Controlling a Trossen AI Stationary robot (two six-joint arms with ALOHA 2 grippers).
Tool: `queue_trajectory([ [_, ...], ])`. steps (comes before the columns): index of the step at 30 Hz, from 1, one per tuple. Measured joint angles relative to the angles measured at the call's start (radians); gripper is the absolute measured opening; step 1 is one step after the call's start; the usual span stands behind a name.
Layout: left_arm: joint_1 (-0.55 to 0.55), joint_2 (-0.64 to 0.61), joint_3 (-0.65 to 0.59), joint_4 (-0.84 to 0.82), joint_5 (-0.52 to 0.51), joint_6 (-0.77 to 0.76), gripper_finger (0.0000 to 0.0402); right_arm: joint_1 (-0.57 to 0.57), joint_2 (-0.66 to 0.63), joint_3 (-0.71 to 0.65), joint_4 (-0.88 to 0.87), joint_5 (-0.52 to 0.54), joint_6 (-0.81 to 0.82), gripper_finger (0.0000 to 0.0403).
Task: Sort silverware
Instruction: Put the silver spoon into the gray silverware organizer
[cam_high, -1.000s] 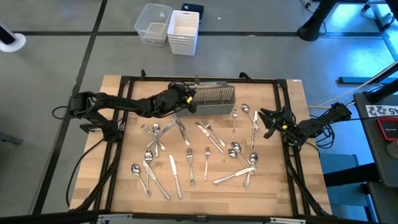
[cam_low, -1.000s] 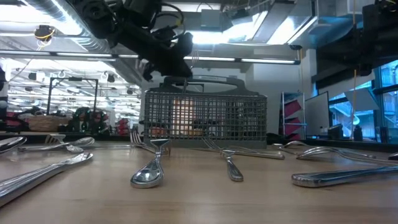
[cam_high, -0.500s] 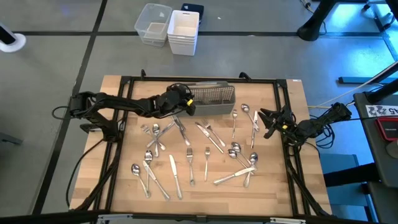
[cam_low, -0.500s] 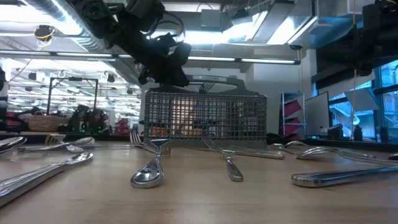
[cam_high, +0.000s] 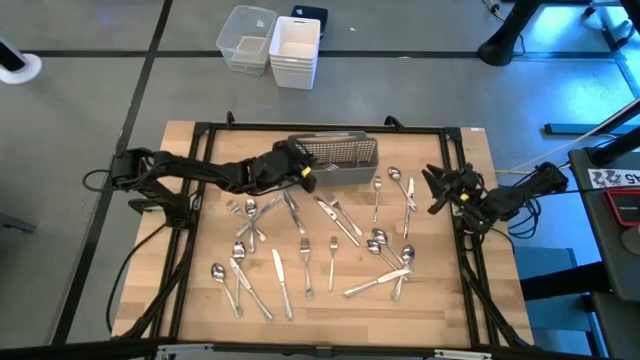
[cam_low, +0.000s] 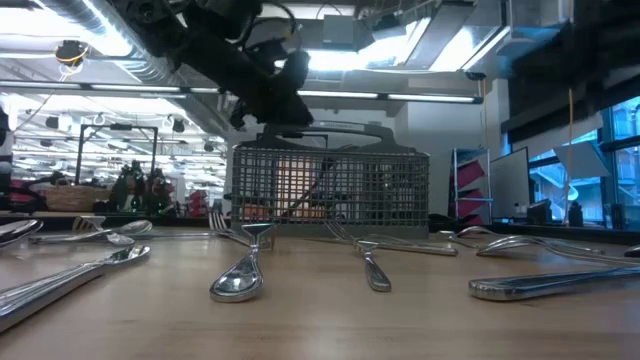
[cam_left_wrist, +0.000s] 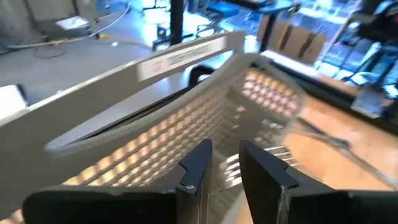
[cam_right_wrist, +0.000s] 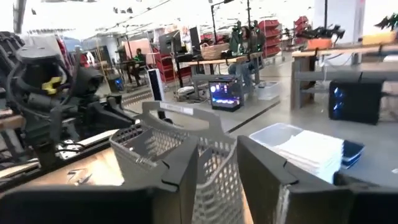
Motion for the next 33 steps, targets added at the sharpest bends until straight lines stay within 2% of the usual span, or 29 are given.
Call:
queue_trajectory([
  [6,-0.052,-0.002,0.000,0.070,0.000,0.028,0.0072,0.000,0.129,0.131,-0.166,0.032,0.047,0.0113],
  [12,-0.102,-0.002,0.000,0.080,0.000,0.045,0.0072,-0.041,0.252,0.211,-0.397,0.001,0.305,0.0113],
  [16,-0.129,-0.002,0.000,0.079,0.000,0.046,0.0072,-0.169,0.315,0.261,-0.604,-0.191,0.540,0.0113],
  [19,-0.146,-0.002,0.000,0.080,0.000,0.045,0.0072,-0.306,0.375,0.276,-0.691,-0.362,0.626,0.0113],
  [27,-0.169,-0.002,0.000,0.071,0.000,0.046,0.0072,-0.684,0.573,0.278,-0.701,-0.792,0.617,0.0113],
  [33,-0.172,-0.002,0.000,0.071,0.000,0.046,0.0072,-0.877,0.745,0.278,-0.662,-0.935,0.486,0.0113],
])
